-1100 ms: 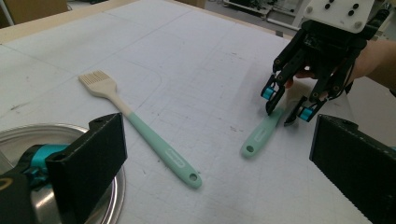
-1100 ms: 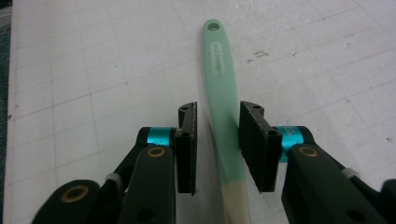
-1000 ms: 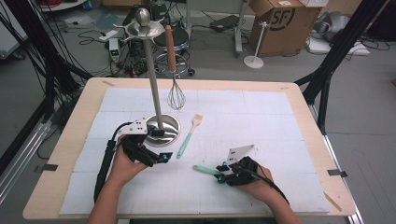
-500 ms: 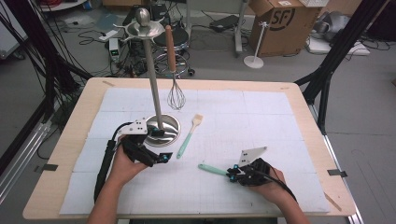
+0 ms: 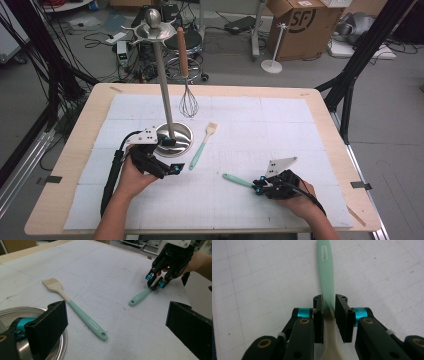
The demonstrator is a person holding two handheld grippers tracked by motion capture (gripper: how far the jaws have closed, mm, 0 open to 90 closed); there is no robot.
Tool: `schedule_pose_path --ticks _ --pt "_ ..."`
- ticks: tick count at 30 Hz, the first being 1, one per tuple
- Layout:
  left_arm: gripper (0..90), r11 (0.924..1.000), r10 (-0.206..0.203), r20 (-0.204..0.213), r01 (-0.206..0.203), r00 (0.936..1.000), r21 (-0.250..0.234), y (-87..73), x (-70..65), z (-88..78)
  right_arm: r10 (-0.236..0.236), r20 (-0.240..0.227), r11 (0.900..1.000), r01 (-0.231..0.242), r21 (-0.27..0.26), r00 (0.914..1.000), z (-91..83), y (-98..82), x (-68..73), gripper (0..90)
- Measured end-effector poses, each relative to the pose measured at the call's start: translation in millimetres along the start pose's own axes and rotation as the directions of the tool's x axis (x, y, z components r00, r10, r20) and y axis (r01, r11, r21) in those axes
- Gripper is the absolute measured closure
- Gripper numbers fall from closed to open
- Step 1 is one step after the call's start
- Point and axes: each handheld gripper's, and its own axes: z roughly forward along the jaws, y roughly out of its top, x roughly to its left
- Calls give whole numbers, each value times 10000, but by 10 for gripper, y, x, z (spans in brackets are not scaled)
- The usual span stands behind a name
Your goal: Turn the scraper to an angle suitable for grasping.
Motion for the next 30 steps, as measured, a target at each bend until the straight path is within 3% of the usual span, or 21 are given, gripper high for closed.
schedule_pose_path --ticks 17,24,27,30 --pt "45 10000 -27 -6 27 10000 -95 4 4 -21 -346 345 9881 290 1511 9988 -6 129 3 663" --pt "45 10000 -6 -32 6 10000 -32 2 4 -13 -171 254 9865 127 1634 9995 2 147 -15 654" --pt "45 10000 12 -15 -13 10000 -37 2 5 -11 -191 182 9868 159 1613 9997 4 149 -19 682" --pt "45 10000 -24 -9 24 10000 -37 1 -1 -6 -337 -14 9856 335 1658 9994 3 157 2 777"
